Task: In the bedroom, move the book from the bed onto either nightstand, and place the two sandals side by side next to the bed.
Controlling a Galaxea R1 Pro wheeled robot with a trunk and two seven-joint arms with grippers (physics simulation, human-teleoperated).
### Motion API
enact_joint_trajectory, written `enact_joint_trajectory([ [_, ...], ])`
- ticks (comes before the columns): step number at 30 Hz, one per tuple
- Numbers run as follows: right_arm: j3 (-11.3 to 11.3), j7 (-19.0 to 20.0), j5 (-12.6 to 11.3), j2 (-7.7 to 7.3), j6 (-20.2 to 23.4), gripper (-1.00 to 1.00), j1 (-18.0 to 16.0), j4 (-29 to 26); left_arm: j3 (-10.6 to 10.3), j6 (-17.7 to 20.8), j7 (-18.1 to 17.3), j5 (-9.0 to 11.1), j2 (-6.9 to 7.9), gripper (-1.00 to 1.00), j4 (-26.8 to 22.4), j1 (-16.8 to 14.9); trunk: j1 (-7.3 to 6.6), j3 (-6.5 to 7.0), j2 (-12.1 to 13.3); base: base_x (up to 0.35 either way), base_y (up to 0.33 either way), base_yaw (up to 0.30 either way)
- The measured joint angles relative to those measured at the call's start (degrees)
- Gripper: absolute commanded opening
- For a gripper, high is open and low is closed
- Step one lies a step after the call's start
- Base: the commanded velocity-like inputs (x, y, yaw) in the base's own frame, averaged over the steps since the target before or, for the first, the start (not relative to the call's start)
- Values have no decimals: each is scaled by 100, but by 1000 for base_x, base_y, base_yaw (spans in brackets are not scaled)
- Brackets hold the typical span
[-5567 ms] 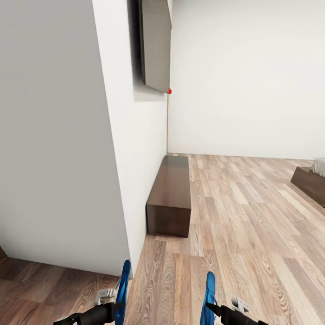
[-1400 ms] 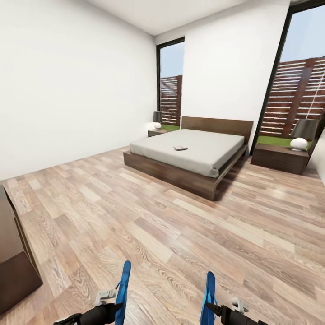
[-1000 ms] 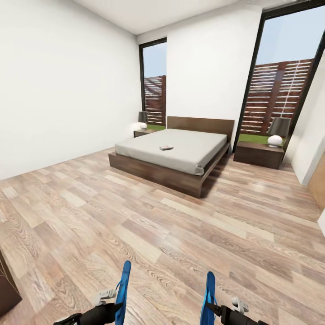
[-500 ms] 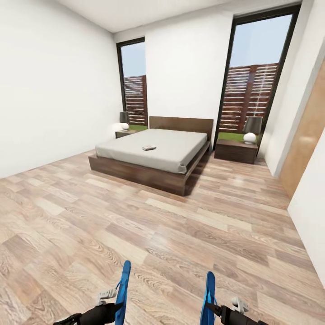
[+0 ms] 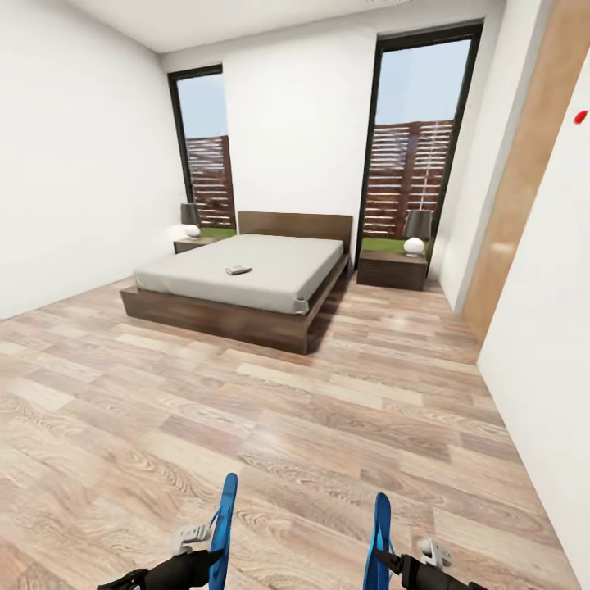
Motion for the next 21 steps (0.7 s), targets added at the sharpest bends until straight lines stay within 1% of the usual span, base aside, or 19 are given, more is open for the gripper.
enact_joint_trajectory([
  [5,0,0,0,0,0,-100,0,1,0,0,0,0,1,-100,2,0,0,0,0,0,0,-199],
  [13,1,0,1,0,0,-100,-1,4,0,0,0,1,1,-100,1,1,0,0,0,0,0,-55],
  [21,1,0,1,0,0,-100,0,2,-1,0,0,-1,0,-100,2,0,0,-13,0,0,0,-239],
])
